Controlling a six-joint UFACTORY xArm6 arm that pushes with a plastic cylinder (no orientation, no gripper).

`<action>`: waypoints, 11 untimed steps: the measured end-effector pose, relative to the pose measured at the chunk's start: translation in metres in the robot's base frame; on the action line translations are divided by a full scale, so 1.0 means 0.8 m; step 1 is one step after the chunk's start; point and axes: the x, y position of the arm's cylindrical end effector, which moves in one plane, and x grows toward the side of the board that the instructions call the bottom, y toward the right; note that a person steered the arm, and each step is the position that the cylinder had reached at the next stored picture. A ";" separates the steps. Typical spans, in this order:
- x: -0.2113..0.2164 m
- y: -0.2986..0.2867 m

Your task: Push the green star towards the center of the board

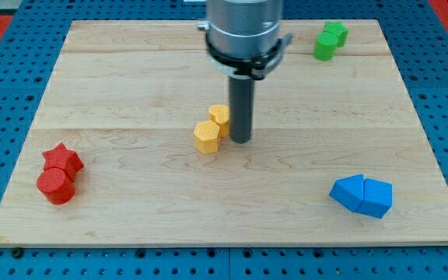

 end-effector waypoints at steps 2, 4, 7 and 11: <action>-0.146 0.172; -0.241 0.257; -0.251 0.154; -0.265 0.059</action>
